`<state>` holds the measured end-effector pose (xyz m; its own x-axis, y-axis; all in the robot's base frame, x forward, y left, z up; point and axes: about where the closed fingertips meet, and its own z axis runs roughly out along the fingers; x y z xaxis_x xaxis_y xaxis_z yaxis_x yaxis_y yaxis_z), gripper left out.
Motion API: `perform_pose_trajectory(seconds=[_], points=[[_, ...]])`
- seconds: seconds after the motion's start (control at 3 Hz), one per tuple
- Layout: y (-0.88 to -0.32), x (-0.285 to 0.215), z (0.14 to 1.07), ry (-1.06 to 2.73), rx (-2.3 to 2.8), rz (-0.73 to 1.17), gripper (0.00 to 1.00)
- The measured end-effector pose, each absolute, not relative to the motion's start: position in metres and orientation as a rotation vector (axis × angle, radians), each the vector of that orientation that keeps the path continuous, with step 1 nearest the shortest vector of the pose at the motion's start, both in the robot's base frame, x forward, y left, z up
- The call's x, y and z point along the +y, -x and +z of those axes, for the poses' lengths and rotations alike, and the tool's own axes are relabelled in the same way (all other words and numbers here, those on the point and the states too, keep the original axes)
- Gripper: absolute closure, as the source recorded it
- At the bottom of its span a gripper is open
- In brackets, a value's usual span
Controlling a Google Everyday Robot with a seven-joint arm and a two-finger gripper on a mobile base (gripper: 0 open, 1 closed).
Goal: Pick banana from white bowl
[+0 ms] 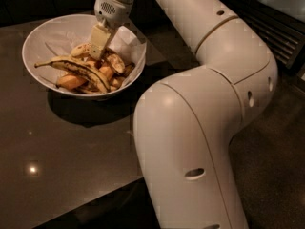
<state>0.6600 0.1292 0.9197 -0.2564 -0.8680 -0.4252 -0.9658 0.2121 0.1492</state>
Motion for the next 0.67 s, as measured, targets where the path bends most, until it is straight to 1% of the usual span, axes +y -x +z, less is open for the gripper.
perform_pose_trajectory(seconds=[0.67], points=[[-0.642, 0.079, 0.969, 1.732, 2.039, 0.512, 1.0]])
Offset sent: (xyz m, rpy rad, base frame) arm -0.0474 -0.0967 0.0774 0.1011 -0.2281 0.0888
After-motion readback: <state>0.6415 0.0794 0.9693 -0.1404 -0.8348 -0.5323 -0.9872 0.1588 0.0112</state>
